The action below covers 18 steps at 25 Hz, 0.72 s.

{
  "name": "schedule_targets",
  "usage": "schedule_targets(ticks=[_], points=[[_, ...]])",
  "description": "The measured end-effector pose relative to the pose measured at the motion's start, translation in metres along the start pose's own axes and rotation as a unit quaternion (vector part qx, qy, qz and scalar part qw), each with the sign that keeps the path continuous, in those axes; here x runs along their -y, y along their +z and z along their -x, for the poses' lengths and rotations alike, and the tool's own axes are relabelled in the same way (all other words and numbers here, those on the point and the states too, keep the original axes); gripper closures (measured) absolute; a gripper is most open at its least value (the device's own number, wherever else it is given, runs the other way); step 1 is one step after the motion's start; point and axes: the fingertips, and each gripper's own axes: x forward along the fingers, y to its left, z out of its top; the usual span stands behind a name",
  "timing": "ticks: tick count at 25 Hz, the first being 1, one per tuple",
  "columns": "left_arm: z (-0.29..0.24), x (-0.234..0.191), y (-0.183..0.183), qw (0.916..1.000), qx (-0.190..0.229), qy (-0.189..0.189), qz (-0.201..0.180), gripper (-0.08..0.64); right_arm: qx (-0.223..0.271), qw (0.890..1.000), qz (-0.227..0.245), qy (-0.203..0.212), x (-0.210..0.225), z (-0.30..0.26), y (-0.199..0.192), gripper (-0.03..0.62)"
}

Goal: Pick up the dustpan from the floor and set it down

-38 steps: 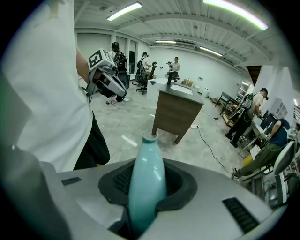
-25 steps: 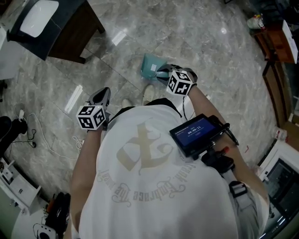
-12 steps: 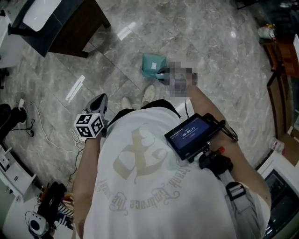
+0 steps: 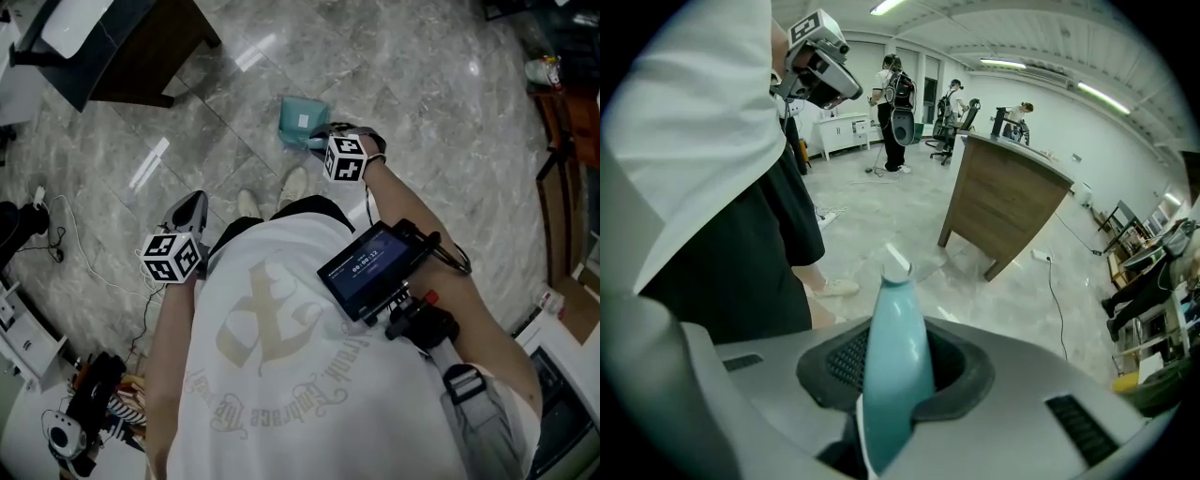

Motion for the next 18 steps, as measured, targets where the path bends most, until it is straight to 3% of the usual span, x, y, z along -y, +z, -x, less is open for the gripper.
schedule_targets(ticks=[13, 18], points=[[-0.007, 0.032, 0.004, 0.9995, -0.003, 0.03, 0.013, 0.548, -0.016, 1.0, -0.013, -0.006, 0.008, -0.003, -0.058, 0.489], [-0.008, 0.029, 0.008, 0.9995, -0.001, 0.029, 0.01, 0.548, -0.005, 0.999, -0.028, -0.016, 0.011, -0.006, -0.051, 0.486]])
